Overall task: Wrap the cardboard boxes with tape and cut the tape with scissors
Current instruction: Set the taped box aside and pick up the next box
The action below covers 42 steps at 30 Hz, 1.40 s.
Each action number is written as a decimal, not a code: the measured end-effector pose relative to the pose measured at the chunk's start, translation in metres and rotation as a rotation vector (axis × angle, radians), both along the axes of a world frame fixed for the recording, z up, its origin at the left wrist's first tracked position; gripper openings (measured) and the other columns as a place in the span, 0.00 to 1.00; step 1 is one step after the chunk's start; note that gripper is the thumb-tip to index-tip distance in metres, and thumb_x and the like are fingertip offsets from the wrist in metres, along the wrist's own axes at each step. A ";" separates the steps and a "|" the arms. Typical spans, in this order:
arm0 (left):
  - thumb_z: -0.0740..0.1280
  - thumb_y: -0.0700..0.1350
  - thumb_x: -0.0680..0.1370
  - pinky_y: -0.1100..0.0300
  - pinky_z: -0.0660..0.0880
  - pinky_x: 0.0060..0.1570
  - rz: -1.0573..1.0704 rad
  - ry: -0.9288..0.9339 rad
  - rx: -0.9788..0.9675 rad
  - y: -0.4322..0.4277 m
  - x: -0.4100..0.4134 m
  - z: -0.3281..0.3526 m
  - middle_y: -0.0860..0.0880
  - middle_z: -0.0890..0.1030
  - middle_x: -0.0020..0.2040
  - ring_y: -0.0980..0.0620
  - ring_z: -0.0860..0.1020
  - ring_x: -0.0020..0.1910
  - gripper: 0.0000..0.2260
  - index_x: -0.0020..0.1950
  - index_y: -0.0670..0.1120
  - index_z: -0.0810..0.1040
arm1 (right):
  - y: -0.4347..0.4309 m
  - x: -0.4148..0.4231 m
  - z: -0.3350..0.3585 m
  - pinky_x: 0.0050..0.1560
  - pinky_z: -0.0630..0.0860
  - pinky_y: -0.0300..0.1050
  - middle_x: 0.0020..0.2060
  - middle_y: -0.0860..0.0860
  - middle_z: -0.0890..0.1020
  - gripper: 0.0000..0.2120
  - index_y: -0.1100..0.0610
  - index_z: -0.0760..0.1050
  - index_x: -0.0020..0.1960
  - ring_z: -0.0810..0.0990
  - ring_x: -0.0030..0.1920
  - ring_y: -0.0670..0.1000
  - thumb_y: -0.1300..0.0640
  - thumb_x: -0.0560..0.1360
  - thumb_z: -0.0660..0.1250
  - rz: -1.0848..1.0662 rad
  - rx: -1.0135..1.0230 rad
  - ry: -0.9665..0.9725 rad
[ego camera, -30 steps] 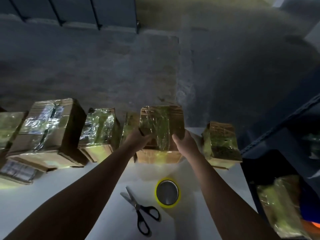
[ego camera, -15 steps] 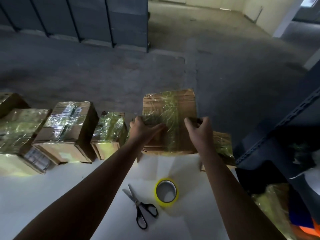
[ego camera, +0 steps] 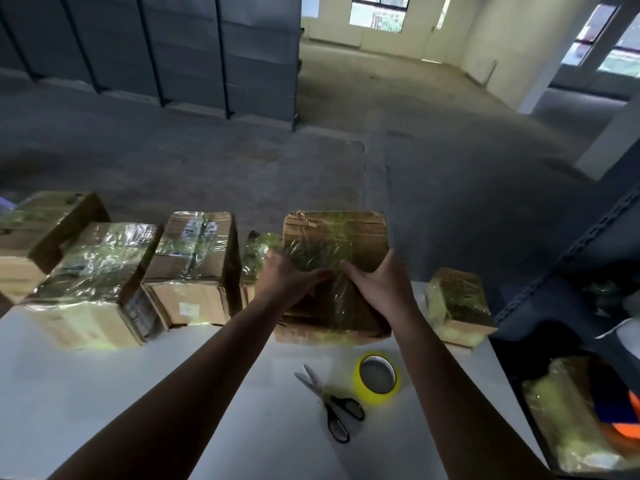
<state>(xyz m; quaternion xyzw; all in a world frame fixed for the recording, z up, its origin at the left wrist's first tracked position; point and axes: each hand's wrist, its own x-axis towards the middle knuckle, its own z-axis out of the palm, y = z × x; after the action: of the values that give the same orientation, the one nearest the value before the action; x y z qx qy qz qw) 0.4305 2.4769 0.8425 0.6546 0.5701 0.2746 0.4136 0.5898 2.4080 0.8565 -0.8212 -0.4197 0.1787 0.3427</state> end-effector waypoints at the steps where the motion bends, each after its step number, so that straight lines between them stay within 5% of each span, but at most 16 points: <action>1: 0.78 0.63 0.61 0.48 0.80 0.50 0.003 0.013 -0.001 -0.002 -0.014 -0.002 0.43 0.78 0.56 0.46 0.79 0.52 0.39 0.64 0.41 0.72 | 0.000 -0.013 -0.002 0.61 0.69 0.50 0.69 0.60 0.67 0.47 0.60 0.56 0.73 0.68 0.68 0.60 0.33 0.68 0.70 -0.002 -0.033 -0.008; 5: 0.77 0.62 0.63 0.46 0.79 0.52 0.013 0.078 -0.042 -0.009 -0.071 -0.017 0.43 0.76 0.58 0.44 0.78 0.54 0.42 0.66 0.40 0.66 | -0.002 -0.059 -0.013 0.56 0.73 0.47 0.66 0.60 0.70 0.46 0.62 0.61 0.70 0.73 0.64 0.59 0.30 0.67 0.67 0.023 -0.230 0.036; 7: 0.77 0.61 0.64 0.45 0.79 0.52 -0.023 0.074 -0.117 -0.013 -0.098 -0.029 0.42 0.78 0.56 0.42 0.79 0.53 0.40 0.66 0.40 0.67 | -0.003 -0.078 -0.022 0.45 0.75 0.44 0.53 0.57 0.77 0.37 0.62 0.70 0.58 0.79 0.51 0.55 0.30 0.67 0.67 0.071 -0.330 0.067; 9: 0.77 0.60 0.65 0.44 0.79 0.52 -0.047 0.075 -0.188 -0.017 -0.120 -0.043 0.40 0.79 0.55 0.40 0.80 0.53 0.39 0.65 0.38 0.67 | -0.007 -0.097 -0.030 0.31 0.68 0.42 0.34 0.51 0.74 0.27 0.57 0.69 0.38 0.75 0.33 0.50 0.32 0.69 0.68 0.109 -0.383 0.065; 11: 0.77 0.58 0.66 0.44 0.79 0.52 -0.042 0.096 -0.247 -0.021 -0.141 -0.056 0.40 0.79 0.53 0.40 0.80 0.52 0.37 0.63 0.38 0.67 | -0.010 -0.116 -0.036 0.29 0.65 0.43 0.28 0.51 0.72 0.27 0.57 0.69 0.32 0.73 0.28 0.49 0.34 0.70 0.67 0.146 -0.447 0.029; 16: 0.75 0.58 0.68 0.48 0.80 0.49 -0.023 0.176 -0.328 -0.031 -0.171 -0.090 0.43 0.78 0.50 0.44 0.79 0.49 0.30 0.58 0.39 0.70 | -0.011 -0.148 -0.069 0.50 0.79 0.50 0.45 0.57 0.83 0.28 0.64 0.80 0.51 0.81 0.45 0.55 0.38 0.74 0.66 0.204 -0.501 0.024; 21: 0.73 0.53 0.71 0.48 0.80 0.49 -0.059 0.218 -0.303 -0.032 -0.172 -0.105 0.44 0.79 0.49 0.45 0.79 0.47 0.25 0.59 0.40 0.72 | -0.013 -0.154 -0.099 0.39 0.70 0.45 0.42 0.58 0.81 0.25 0.65 0.76 0.44 0.79 0.42 0.56 0.41 0.78 0.61 0.181 -0.551 -0.075; 26: 0.74 0.51 0.71 0.55 0.78 0.42 -0.024 0.217 -0.303 -0.030 -0.166 -0.105 0.46 0.77 0.48 0.49 0.77 0.44 0.25 0.60 0.41 0.69 | -0.008 -0.142 -0.109 0.45 0.67 0.43 0.49 0.61 0.80 0.23 0.67 0.75 0.55 0.78 0.53 0.59 0.46 0.81 0.57 0.193 -0.539 -0.093; 30: 0.76 0.50 0.70 0.58 0.75 0.36 0.059 0.131 -0.341 -0.032 -0.166 -0.108 0.47 0.77 0.46 0.51 0.76 0.41 0.25 0.58 0.43 0.67 | -0.006 -0.125 -0.111 0.40 0.65 0.43 0.37 0.56 0.75 0.18 0.62 0.73 0.42 0.76 0.45 0.58 0.53 0.82 0.52 0.183 -0.475 -0.060; 33: 0.77 0.46 0.69 0.47 0.79 0.50 0.131 -0.021 -0.417 -0.028 -0.171 -0.109 0.41 0.80 0.50 0.42 0.80 0.48 0.24 0.58 0.39 0.71 | -0.012 -0.110 -0.116 0.38 0.73 0.47 0.36 0.57 0.78 0.16 0.60 0.74 0.40 0.77 0.41 0.58 0.55 0.81 0.55 0.174 -0.301 0.129; 35: 0.76 0.43 0.70 0.47 0.80 0.48 0.147 -0.147 -0.503 -0.027 -0.174 -0.109 0.39 0.81 0.50 0.41 0.81 0.48 0.23 0.59 0.37 0.73 | -0.016 -0.100 -0.122 0.43 0.76 0.50 0.44 0.58 0.82 0.11 0.59 0.78 0.48 0.80 0.45 0.57 0.57 0.81 0.59 0.208 -0.167 0.166; 38: 0.75 0.41 0.71 0.51 0.80 0.43 0.186 -0.286 -0.622 -0.031 -0.170 -0.108 0.40 0.81 0.52 0.42 0.81 0.48 0.25 0.64 0.39 0.70 | -0.016 -0.087 -0.125 0.47 0.72 0.39 0.52 0.51 0.81 0.10 0.56 0.76 0.60 0.78 0.52 0.49 0.57 0.80 0.63 0.239 -0.050 0.309; 40: 0.74 0.40 0.72 0.47 0.79 0.49 0.203 -0.349 -0.651 -0.033 -0.169 -0.108 0.38 0.80 0.55 0.39 0.81 0.51 0.26 0.67 0.39 0.69 | -0.018 -0.079 -0.127 0.44 0.72 0.29 0.52 0.42 0.77 0.13 0.47 0.70 0.61 0.77 0.49 0.39 0.54 0.78 0.66 0.276 -0.039 0.506; 42: 0.72 0.39 0.74 0.42 0.77 0.55 0.220 -0.384 -0.654 -0.035 -0.170 -0.109 0.37 0.79 0.57 0.38 0.80 0.54 0.25 0.69 0.41 0.69 | -0.022 -0.072 -0.132 0.42 0.75 0.31 0.55 0.40 0.76 0.17 0.43 0.68 0.61 0.77 0.48 0.37 0.47 0.75 0.68 0.305 -0.145 0.664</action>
<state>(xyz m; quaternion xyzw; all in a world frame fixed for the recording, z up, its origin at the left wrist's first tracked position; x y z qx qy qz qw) 0.2608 2.4419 0.7337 0.3600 0.6065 0.2387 0.6675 0.5177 2.3862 0.7242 -0.6685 -0.3896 0.5137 0.3707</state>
